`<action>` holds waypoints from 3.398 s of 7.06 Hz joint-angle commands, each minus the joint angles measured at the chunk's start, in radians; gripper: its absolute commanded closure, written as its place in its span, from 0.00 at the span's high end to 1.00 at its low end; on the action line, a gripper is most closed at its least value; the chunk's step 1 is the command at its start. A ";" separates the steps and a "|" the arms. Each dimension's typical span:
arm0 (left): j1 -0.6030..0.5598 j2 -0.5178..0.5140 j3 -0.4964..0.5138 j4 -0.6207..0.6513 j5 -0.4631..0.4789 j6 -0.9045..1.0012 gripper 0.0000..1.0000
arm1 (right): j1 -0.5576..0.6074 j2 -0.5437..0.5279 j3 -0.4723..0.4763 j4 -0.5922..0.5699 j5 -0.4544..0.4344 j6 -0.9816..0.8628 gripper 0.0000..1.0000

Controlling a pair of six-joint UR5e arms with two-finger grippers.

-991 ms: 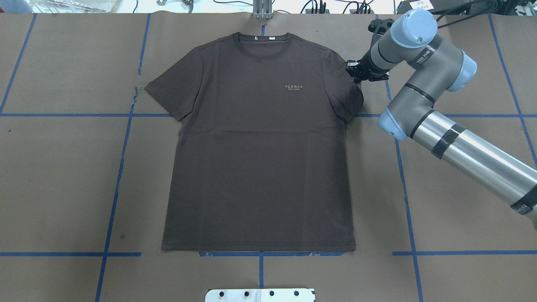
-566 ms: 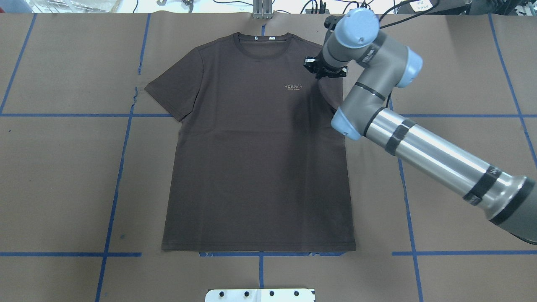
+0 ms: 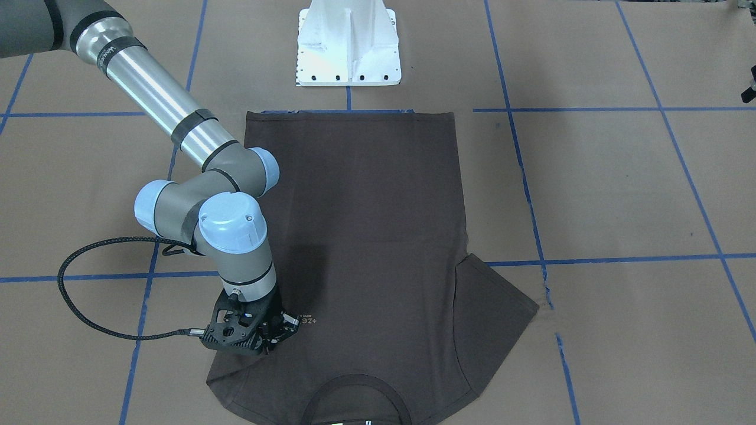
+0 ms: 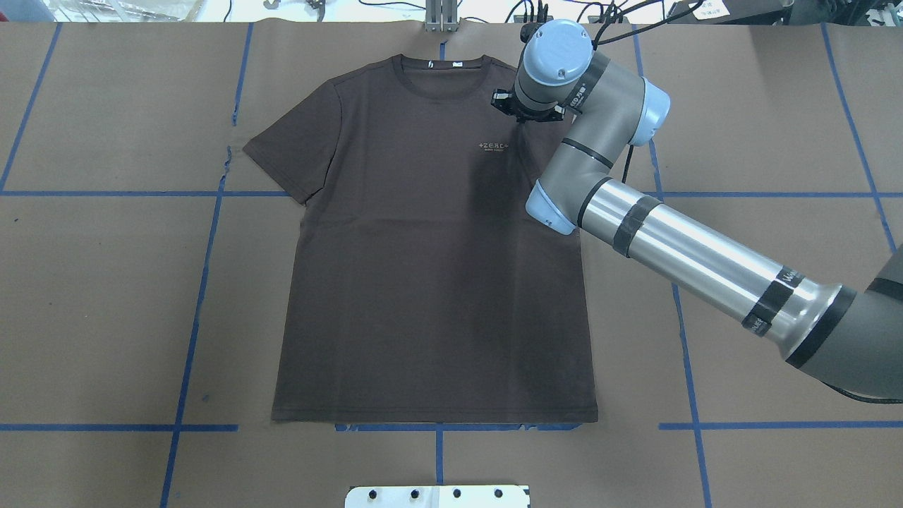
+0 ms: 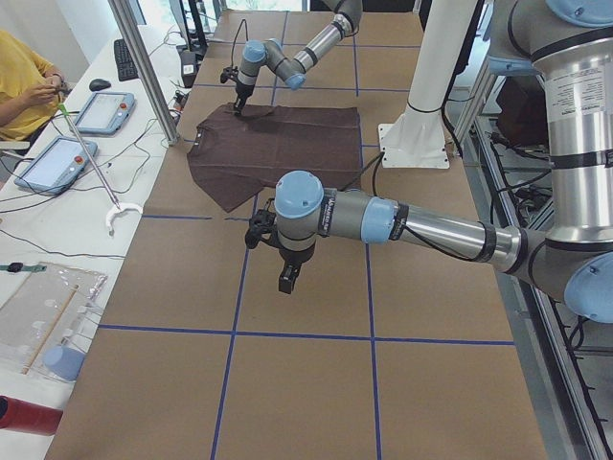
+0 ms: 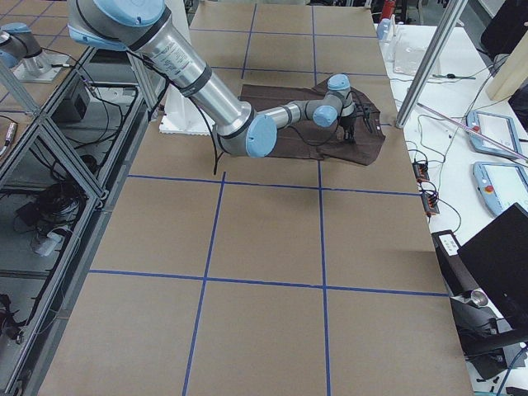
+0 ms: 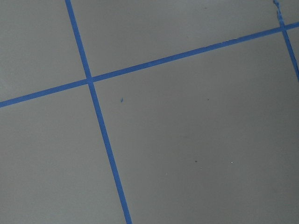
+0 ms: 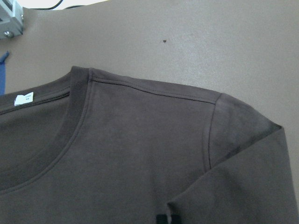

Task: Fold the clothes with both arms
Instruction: 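Grasp the sleeve with the right gripper and fold it onto the shirt body, then raise the right gripper away while the left gripper moves toward the other sleeve, then grasp the sleeve nearest the left gripper and fold it onto the shirt body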

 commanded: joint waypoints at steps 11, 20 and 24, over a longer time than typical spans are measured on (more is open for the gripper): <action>0.388 -0.528 0.375 -0.271 0.152 -0.838 1.00 | 0.391 -0.559 0.663 -0.018 0.578 -0.119 1.00; 0.603 -0.817 0.867 -0.667 0.342 -1.243 0.79 | 0.410 -0.656 0.708 -0.008 0.497 -0.236 1.00; 0.609 -0.819 0.872 -0.681 0.410 -1.240 0.64 | 0.410 -0.648 0.675 -0.017 0.496 -0.337 1.00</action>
